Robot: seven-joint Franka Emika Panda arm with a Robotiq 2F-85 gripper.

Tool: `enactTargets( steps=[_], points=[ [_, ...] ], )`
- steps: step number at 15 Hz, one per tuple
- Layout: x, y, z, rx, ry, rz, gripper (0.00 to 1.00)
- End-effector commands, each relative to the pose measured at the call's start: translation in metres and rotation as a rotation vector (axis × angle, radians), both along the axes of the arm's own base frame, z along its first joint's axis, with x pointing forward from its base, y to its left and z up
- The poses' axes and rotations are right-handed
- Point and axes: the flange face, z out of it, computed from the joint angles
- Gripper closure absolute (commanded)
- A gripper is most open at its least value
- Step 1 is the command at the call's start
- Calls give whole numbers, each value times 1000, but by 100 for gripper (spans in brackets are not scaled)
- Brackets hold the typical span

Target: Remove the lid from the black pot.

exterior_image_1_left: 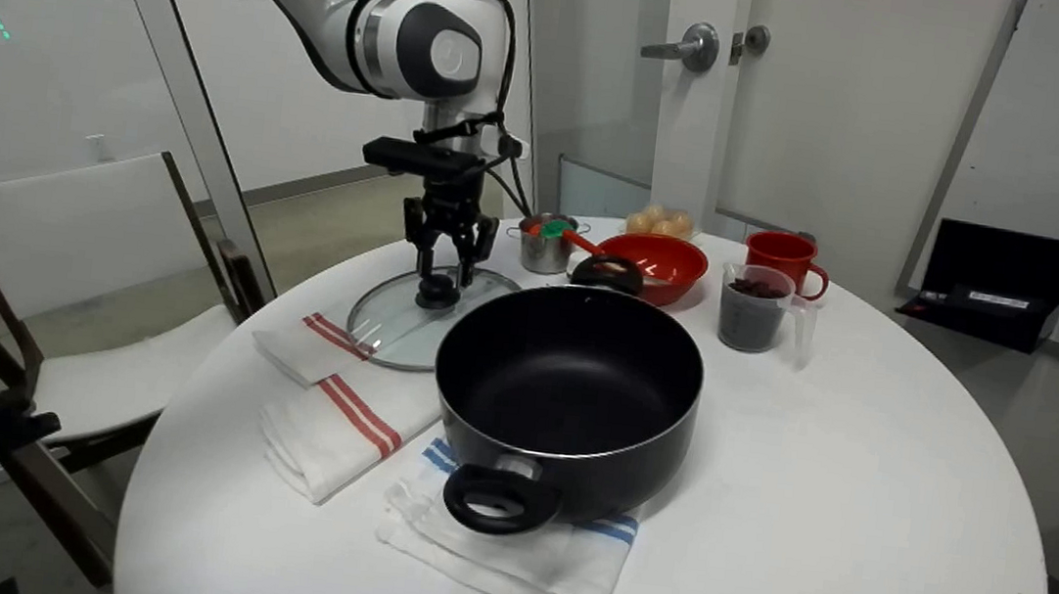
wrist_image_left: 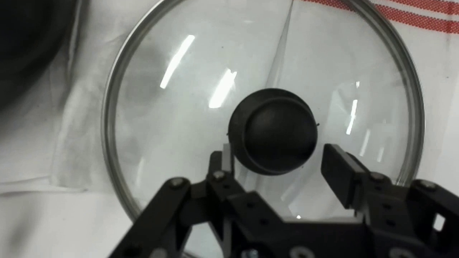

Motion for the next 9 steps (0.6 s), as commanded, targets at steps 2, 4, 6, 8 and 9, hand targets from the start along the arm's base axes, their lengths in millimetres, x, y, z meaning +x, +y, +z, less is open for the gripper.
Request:
enactTargets(
  steps=[2,4,6,8,9],
  points=[
    [10,6,16,14,-18,46,1],
    [10,8,24,19,-27,51,0],
    [11,9,30,20,-37,56,0],
    [13,9,35,21,-44,56,0],
    [14,9,37,21,-50,59,0]
  ],
)
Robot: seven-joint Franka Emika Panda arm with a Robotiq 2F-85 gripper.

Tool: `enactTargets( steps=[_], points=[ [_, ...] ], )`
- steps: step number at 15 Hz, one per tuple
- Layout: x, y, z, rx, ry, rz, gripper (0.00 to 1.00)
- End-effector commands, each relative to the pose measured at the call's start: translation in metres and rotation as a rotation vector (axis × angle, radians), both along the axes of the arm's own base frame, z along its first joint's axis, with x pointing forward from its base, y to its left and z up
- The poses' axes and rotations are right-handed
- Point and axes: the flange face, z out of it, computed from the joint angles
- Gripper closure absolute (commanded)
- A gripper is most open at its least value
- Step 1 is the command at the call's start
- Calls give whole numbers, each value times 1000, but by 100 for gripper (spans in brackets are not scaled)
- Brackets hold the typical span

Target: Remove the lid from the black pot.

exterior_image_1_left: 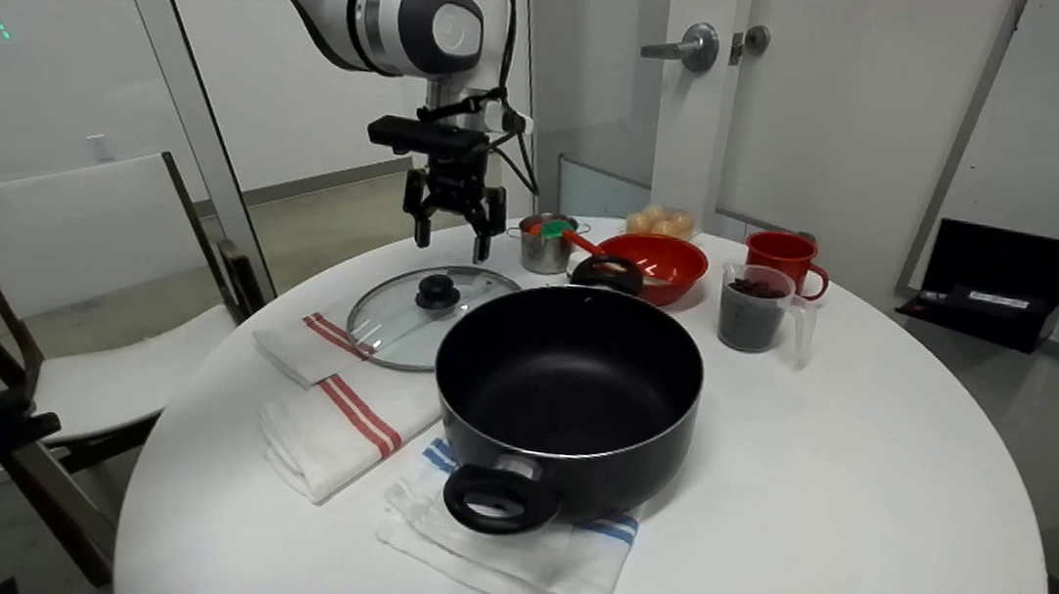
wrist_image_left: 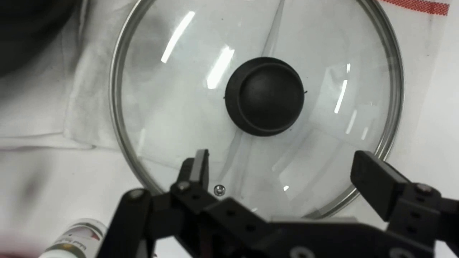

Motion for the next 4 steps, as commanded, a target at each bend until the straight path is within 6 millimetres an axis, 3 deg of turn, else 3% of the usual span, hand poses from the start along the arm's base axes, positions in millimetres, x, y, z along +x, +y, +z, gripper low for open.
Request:
enactTargets(
  steps=[1,4],
  points=[
    [0,2,13,-4,-8,26,0],
    [4,2,7,2,-9,1,0]
  ],
)
